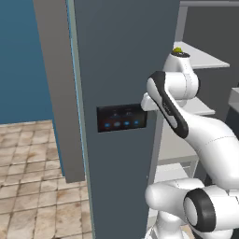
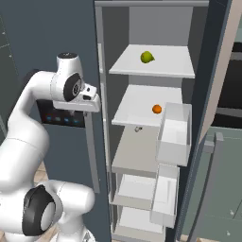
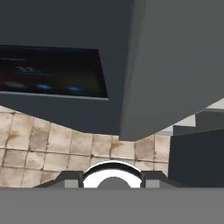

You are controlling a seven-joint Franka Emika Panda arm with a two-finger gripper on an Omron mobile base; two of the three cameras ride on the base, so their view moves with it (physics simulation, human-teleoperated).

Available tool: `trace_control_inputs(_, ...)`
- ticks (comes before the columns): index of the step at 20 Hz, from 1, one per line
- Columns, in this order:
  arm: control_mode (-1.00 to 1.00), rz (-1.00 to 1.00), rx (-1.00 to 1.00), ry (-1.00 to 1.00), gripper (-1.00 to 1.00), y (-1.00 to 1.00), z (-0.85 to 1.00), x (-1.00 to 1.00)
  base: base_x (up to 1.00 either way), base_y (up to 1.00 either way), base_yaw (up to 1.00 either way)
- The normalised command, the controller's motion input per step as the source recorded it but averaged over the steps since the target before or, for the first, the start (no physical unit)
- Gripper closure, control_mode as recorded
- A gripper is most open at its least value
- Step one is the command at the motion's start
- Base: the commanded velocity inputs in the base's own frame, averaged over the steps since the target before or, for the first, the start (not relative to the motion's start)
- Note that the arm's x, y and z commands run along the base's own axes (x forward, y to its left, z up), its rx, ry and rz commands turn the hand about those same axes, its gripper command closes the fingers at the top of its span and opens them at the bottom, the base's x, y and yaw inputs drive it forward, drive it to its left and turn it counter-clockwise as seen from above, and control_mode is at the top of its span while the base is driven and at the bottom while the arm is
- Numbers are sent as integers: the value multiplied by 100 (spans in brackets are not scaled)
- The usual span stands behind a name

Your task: Pick up the tangerine and pear from the fridge and place one fruit on each plate on the dining counter.

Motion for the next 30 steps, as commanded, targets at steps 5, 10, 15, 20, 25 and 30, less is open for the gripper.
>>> trace_control_inputs(5, -100, -1, 6, -4, -100, -51, -2, 0, 0, 0, 0)
trace_control_inputs(10, -100, -13, 15, 0, -100, -98, 0, 22, 0, 0, 0)
trace_control_inputs(15, -100, -8, 10, 0, -100, -92, -6, 43, 0, 0, 0)
trace_control_inputs(20, -100, 5, 0, -3, -100, -65, -34, 44, 0, 0, 0)
trace_control_inputs(25, -100, 10, 0, -11, -100, -35, -29, 33, 0, 0, 0)
trace_control_inputs(30, -100, 6, -2, -19, -100, -3, -12, 42, 0, 0, 0)
